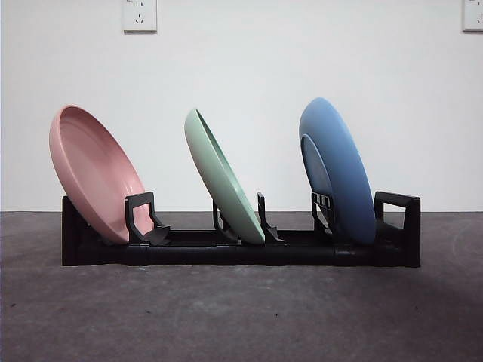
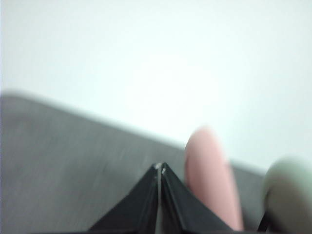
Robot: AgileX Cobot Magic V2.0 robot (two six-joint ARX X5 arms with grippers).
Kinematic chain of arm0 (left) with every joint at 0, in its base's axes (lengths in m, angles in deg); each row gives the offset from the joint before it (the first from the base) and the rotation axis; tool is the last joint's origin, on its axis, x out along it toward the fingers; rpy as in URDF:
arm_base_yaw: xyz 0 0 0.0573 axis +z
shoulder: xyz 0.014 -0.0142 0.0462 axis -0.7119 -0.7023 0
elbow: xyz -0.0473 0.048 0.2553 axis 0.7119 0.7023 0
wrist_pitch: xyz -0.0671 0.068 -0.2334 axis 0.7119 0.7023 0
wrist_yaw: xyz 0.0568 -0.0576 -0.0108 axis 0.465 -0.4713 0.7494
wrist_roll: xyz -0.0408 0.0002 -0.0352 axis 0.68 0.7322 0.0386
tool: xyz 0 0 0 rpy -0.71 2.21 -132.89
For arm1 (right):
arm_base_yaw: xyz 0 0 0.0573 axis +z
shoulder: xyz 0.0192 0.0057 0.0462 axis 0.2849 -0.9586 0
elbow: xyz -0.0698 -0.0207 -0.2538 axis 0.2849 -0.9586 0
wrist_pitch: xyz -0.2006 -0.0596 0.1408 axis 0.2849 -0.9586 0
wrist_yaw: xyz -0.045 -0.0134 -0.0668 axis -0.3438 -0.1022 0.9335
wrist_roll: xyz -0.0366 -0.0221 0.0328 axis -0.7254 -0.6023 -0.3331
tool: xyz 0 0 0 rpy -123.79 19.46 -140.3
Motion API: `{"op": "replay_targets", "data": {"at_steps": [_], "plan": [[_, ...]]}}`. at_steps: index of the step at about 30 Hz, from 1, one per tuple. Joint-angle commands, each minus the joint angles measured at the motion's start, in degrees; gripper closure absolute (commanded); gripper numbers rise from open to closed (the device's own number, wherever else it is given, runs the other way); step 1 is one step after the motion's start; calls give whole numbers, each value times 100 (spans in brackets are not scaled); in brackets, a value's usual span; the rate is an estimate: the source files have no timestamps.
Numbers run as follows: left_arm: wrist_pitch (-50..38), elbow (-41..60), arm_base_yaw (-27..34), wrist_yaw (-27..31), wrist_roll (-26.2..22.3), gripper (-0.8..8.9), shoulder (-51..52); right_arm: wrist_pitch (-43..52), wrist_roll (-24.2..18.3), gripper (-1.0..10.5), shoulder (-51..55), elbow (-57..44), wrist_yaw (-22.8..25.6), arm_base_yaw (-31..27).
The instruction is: Place the plate
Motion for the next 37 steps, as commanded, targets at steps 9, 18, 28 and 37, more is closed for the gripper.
{"op": "replay_targets", "data": {"at_steps": [9, 18, 28, 37], "plan": [[-734, -647, 0, -11, 470, 806, 0, 444, 673, 932, -7, 667, -92, 4], [2531, -3130, 0, -181, 293, 803, -896, -2667, 656, 932, -634, 2712, -282, 4], [5202, -5062, 0, -750, -63, 803, -2599, -5069, 627, 932, -2249, 4452, -1325, 4], [7823, -6391, 0, -826, -459, 803, -3989, -7541, 334, 932, -3921, 6019, -1495, 4]]}}
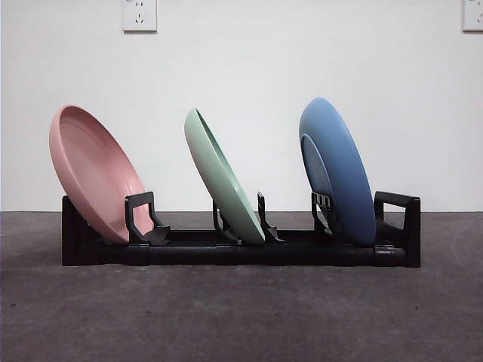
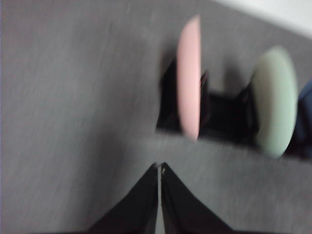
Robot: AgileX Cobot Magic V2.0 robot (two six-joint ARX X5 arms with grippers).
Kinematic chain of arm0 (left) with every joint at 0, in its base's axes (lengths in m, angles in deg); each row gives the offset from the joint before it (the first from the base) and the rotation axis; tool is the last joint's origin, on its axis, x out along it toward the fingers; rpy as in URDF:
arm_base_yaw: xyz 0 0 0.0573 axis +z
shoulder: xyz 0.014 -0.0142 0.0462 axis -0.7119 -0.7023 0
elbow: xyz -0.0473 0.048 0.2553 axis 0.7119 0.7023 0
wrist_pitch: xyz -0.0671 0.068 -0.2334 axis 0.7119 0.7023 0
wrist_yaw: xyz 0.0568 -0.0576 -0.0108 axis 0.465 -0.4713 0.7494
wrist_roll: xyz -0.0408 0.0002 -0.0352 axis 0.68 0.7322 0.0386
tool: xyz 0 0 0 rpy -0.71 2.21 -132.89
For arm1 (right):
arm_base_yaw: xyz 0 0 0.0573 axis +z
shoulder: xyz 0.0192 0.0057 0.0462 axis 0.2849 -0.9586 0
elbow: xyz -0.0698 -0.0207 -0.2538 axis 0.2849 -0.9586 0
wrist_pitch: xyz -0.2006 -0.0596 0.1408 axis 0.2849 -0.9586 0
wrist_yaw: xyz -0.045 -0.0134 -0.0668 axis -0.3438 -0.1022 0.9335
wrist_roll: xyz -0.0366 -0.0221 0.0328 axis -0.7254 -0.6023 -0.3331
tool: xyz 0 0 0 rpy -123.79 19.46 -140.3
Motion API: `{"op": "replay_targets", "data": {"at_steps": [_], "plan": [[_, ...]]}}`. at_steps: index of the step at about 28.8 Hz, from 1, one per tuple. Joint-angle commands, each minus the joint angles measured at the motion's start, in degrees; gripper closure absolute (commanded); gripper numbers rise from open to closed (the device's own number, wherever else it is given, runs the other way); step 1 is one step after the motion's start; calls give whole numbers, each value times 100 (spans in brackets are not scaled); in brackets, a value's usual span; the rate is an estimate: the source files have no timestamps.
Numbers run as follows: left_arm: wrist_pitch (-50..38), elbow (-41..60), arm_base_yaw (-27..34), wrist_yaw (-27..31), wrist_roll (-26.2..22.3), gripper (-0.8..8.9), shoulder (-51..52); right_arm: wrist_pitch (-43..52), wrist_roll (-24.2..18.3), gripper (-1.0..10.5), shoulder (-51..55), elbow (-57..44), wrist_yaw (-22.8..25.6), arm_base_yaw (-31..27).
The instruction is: Place the plate
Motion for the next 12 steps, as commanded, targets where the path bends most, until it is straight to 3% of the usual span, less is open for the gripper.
{"op": "replay_targets", "data": {"at_steps": [1, 3, 4, 6, 7, 12], "plan": [[664, -472, 2, -26, -365, 803, -358, -520, -323, 932, -444, 466, -15, 4], [868, -649, 2, -24, -503, 772, -555, -691, -538, 926, -702, 686, -20, 4], [876, -695, 2, -24, -540, 695, -621, -721, -584, 884, -804, 750, -20, 4], [881, -726, 2, -24, -540, 496, -675, -767, -649, 685, -964, 780, -17, 4], [887, -726, 2, -24, -538, 473, -680, -824, -649, 621, -1012, 780, -17, 4], [874, -726, 2, -24, -535, 472, -673, -951, -584, 612, -1005, 780, -33, 11]]}}
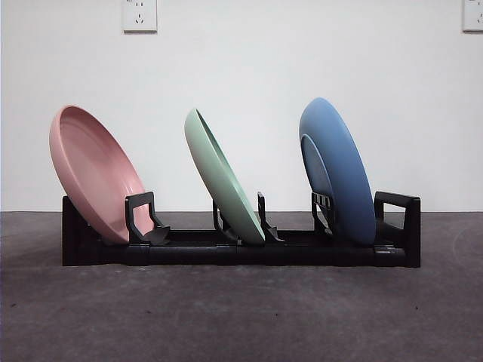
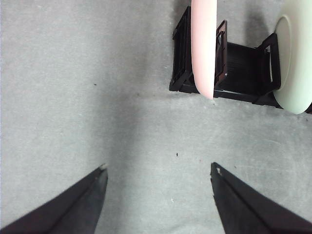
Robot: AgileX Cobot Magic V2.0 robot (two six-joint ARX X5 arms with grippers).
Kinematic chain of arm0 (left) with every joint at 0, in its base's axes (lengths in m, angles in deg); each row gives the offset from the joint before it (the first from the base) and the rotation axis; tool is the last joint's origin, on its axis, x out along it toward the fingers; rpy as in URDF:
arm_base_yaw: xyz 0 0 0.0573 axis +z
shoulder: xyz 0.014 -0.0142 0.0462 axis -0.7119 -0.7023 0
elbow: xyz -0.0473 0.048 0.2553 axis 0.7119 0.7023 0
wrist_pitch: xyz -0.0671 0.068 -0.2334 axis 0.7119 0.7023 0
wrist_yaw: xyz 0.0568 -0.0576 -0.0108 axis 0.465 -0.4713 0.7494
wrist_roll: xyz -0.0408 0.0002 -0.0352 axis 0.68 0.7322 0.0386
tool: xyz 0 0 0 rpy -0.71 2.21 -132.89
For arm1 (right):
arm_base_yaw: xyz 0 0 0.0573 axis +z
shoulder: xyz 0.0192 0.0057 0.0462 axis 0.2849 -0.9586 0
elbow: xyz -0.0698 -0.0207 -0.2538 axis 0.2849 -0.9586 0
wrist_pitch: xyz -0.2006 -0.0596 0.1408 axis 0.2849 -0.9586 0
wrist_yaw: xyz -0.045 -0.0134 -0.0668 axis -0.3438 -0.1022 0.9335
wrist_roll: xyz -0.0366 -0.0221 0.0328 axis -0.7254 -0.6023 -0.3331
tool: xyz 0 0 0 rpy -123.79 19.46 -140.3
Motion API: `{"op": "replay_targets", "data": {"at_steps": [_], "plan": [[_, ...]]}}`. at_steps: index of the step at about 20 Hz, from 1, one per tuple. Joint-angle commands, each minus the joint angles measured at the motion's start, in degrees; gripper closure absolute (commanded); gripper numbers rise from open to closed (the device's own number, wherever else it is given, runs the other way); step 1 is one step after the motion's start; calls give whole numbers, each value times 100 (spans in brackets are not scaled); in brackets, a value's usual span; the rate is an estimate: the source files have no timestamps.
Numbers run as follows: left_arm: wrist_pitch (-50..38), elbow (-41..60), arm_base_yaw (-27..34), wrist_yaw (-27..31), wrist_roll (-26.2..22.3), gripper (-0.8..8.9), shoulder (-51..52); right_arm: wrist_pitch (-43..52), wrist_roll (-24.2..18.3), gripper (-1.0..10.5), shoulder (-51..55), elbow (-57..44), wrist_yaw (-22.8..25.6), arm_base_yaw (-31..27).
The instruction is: Place the plate
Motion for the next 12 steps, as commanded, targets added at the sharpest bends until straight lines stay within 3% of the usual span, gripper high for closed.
{"op": "replay_targets", "data": {"at_steps": [1, 4, 12], "plan": [[-31, -149, 2, -22, -42, 472, -31, -17, 46, 615, 28, 111, -186, 42], [-72, -149, 2, -22, -37, 472, -33, 33, 431, 640, -448, 236, -986, 247], [-192, -149, 2, -20, -39, 472, -33, 304, 188, 640, -3099, 1790, -1342, 813]]}}
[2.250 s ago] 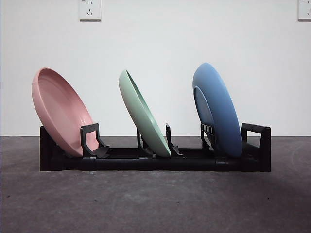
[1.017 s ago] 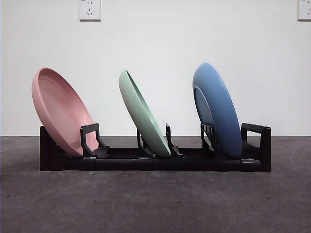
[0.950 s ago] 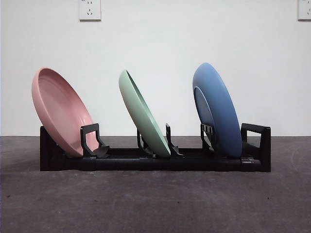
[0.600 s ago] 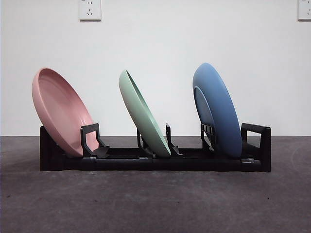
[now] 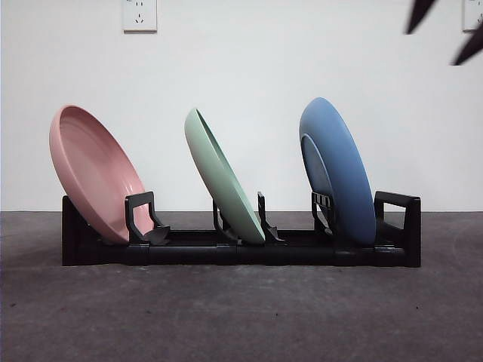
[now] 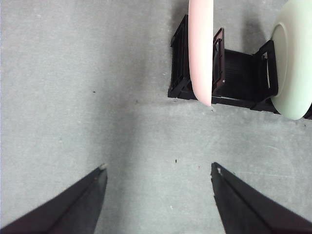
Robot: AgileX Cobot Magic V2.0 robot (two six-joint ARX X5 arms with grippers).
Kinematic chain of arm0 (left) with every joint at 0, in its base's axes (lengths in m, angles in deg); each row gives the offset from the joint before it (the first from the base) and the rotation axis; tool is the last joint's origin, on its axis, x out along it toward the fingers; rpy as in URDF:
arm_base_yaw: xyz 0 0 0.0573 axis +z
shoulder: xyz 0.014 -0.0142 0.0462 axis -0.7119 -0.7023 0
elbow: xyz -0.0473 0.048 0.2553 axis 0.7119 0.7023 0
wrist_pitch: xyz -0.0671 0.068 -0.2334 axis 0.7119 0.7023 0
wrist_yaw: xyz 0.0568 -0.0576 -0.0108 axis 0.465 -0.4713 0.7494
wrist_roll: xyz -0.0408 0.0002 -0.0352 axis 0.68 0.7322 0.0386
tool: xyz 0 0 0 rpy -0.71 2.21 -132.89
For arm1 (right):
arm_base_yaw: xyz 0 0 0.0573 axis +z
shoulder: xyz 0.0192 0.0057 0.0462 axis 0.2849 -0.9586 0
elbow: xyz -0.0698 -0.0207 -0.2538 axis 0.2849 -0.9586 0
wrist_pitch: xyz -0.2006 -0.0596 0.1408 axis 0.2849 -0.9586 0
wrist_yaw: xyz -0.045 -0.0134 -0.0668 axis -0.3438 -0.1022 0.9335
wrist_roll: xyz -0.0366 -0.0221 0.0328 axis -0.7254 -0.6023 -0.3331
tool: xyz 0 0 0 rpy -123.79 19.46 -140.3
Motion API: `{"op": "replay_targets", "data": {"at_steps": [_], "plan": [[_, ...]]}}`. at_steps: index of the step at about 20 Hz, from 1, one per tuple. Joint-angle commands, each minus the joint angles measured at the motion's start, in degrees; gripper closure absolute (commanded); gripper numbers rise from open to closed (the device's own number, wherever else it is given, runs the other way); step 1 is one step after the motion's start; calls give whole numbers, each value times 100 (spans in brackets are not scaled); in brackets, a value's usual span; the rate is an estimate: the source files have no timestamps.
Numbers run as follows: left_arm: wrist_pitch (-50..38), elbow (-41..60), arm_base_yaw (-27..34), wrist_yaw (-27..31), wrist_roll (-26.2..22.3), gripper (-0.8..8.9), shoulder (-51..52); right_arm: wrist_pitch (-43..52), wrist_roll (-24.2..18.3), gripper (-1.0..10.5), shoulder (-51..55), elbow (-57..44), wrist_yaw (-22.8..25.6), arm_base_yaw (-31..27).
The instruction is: Place the plate
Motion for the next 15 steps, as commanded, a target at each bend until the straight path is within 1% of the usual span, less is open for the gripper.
{"op": "replay_targets", "data": {"at_steps": [1, 2, 6, 9, 13, 15], "plan": [[-46, -149, 2, -20, -39, 472, -31, 302, -109, 639, -590, 459, -195, 151], [-46, -149, 2, -20, -39, 472, -31, 507, -105, 640, -817, 621, -278, 225], [-46, -149, 2, -20, -39, 472, -31, 1058, -83, 640, -1467, 1008, -267, 525], [-37, -149, 2, -22, -37, 472, -31, 1314, -81, 640, -1805, 1069, -251, 682], [-35, -149, 2, -20, -39, 472, -28, 1499, -81, 677, -2127, 1069, -208, 776], [-24, -149, 2, -20, -39, 472, -28, 1561, -66, 752, -2162, 1069, -179, 776]]}}
